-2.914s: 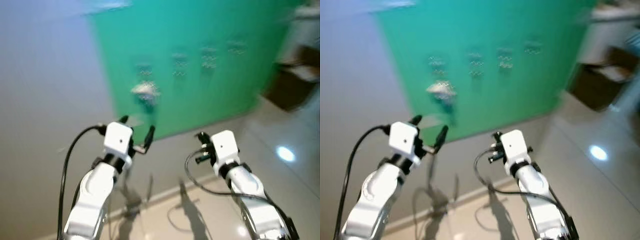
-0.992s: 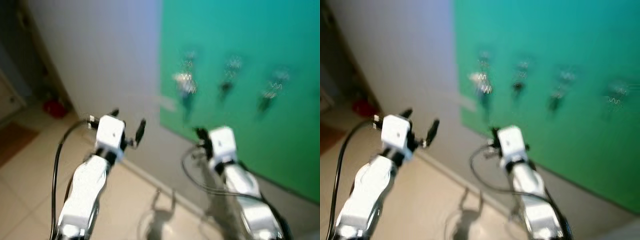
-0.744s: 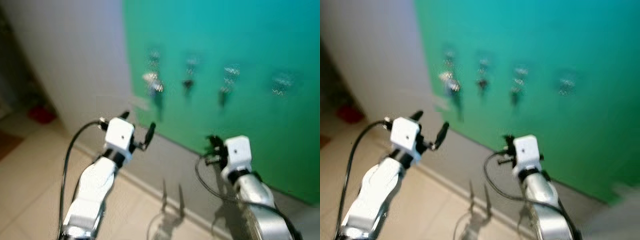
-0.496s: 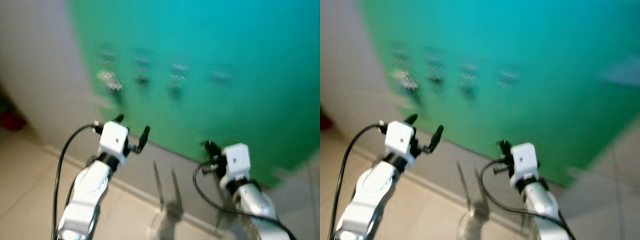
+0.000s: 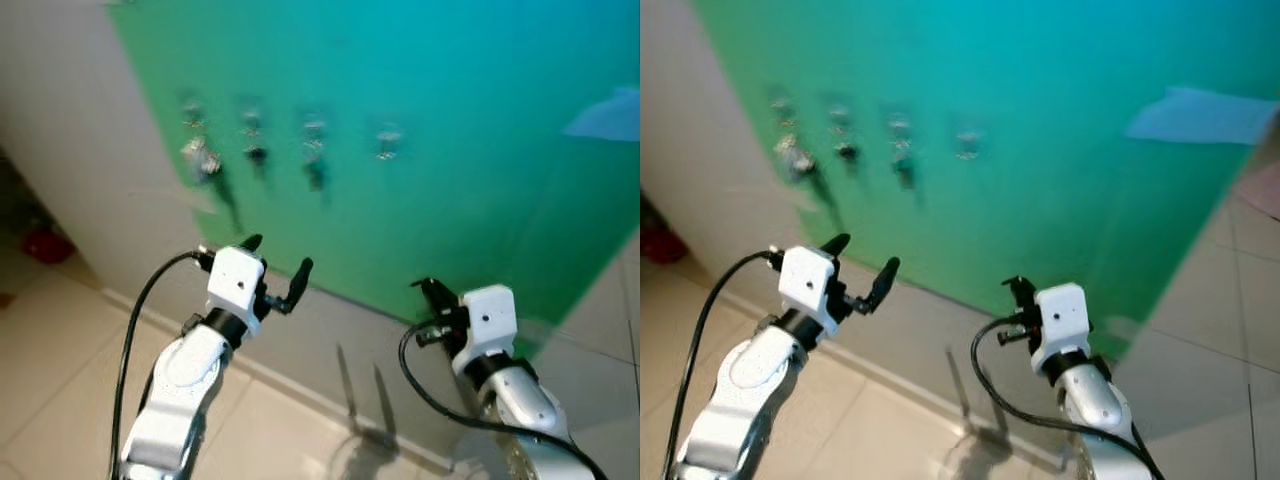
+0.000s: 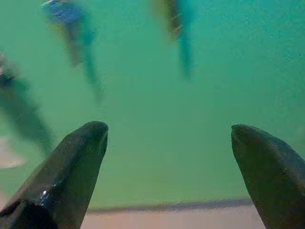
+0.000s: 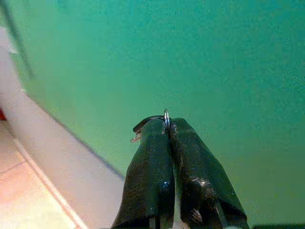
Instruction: Hang keys on a hook
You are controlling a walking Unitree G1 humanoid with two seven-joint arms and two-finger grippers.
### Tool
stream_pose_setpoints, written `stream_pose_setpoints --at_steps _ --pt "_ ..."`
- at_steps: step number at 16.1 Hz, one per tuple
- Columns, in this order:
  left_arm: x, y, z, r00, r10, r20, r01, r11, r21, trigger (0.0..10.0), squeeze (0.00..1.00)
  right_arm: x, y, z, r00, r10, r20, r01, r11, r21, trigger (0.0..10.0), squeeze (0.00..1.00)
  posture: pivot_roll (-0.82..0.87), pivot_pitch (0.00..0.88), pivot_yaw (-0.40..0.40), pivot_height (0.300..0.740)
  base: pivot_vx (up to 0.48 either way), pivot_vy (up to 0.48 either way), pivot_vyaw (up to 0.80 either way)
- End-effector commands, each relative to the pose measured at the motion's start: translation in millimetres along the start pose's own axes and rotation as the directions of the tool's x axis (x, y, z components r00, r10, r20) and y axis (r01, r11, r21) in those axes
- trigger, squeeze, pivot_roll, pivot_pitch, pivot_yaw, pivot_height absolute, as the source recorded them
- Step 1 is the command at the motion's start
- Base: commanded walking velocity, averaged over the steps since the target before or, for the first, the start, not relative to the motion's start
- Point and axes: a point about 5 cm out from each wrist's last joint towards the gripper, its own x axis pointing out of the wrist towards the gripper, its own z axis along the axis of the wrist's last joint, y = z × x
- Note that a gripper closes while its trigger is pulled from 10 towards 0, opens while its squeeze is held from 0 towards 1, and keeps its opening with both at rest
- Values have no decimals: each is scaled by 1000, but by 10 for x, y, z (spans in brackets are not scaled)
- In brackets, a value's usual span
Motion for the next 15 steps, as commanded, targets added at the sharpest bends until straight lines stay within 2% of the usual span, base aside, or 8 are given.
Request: stream_pose_setpoints --at_steps 1,7,9,11,15 --pt "-8 43 18 1000 9 1 -9 1000 2 10000 0 16 25 76 999 19 29 -19 1000 1 10000 0 -88 0 57 740 0 0 0" --pt "-34 56 30 1000 -26 4 26 999 29 10000 0 120 -25 260 996 28 86 -27 999 -19 10000 0 -81 0 42 740 0 0 0" --pt "-65 46 44 996 -93 10 92 995 48 10000 0 187 -16 393 990 57 126 -51 997 -52 10000 0 -79 0 41 740 0 0 0" --pt "-73 -8 82 989 -145 34 144 989 30 10000 0 205 3 491 984 88 157 -79 995 -67 10000 0 -82 0 45 740 0 0 0" --pt "-71 -177 215 947 -304 100 306 952 -4 10000 0 208 70 713 953 205 225 -191 978 -79 10000 0 -84 0 49 740 0 0 0"
